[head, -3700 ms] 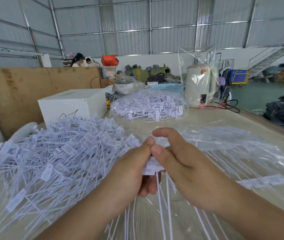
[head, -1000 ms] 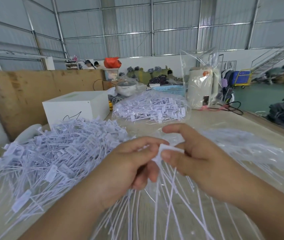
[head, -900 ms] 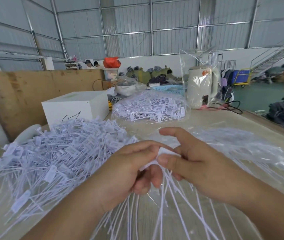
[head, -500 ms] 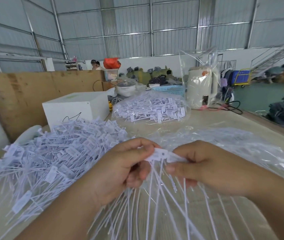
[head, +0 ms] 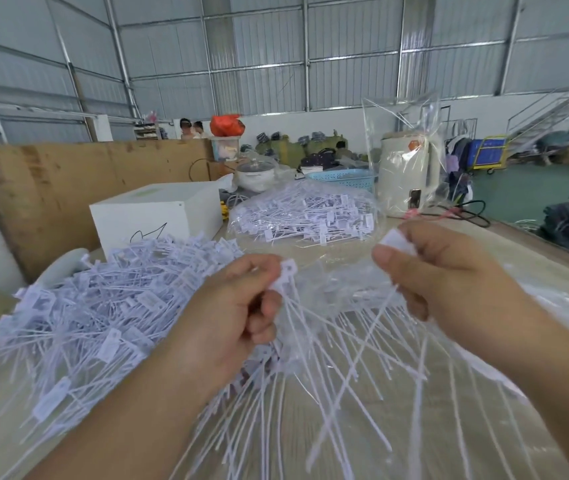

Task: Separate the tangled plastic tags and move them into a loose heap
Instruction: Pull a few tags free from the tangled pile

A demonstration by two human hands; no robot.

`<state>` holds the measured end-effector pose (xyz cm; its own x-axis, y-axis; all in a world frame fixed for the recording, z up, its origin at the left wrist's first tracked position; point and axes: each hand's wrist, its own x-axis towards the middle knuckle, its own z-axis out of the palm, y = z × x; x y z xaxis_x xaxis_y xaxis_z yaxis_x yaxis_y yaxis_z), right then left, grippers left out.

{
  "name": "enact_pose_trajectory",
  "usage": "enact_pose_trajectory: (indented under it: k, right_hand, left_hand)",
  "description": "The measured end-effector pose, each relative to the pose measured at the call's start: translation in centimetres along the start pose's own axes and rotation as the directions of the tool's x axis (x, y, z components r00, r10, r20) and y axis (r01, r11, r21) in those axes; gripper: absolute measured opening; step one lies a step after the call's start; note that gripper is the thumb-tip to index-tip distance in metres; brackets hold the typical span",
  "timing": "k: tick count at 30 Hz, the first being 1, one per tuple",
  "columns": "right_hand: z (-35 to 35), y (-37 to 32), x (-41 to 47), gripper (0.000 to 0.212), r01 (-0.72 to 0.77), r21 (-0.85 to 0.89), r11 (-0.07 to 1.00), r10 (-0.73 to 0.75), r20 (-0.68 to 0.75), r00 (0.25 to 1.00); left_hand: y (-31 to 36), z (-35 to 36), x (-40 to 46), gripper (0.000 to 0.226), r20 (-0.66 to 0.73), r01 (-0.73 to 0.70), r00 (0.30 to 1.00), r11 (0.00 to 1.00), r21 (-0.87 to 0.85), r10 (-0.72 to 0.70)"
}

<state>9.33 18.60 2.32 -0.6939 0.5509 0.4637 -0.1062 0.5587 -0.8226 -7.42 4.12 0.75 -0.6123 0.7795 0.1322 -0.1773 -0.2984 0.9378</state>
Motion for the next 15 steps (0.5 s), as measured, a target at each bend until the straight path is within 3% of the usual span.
enact_pose_trajectory:
  k: [2,5,9,13,15]
  right_hand:
    - [1.2,0.3,-0.4,0.03,-0.007,-0.044,0.999,0.017,0.239,0.971]
    - [3.0,1.3,-1.0,0.05,0.148,-0.274,0.95,-0.015,0.434,0.901]
    - [3.3,1.8,-0.9,0.062,0.155,-0.311,0.938,-0.012,0.417,0.909]
    - [3.6,1.4,-1.2,0.052,0.208,-0.305,0.929,-0.063,0.426,0.903]
    - [3.2,1.2,-1.0,0.047,0.136,-0.246,0.96,-0.031,0.39,0.92]
  left_hand:
    - [-0.7,0.5,-0.4,0.009,0.119,0.017,0.992,0.995,0.097,-0.029]
    - [-1.7,1.1,-1.0,0.011,0.253,-0.001,0.966,0.972,0.235,-0.06]
    - [-1.5,0.9,-1.3,0.024,0.305,-0.039,0.95,0.937,0.347,-0.074]
    - [-1.3,1.0,-1.3,0.015,0.271,-0.065,0.962,0.928,0.367,-0.04]
    - [-1.2,1.0,-1.0,0.012,0.216,-0.049,0.976,0.953,0.298,-0.017]
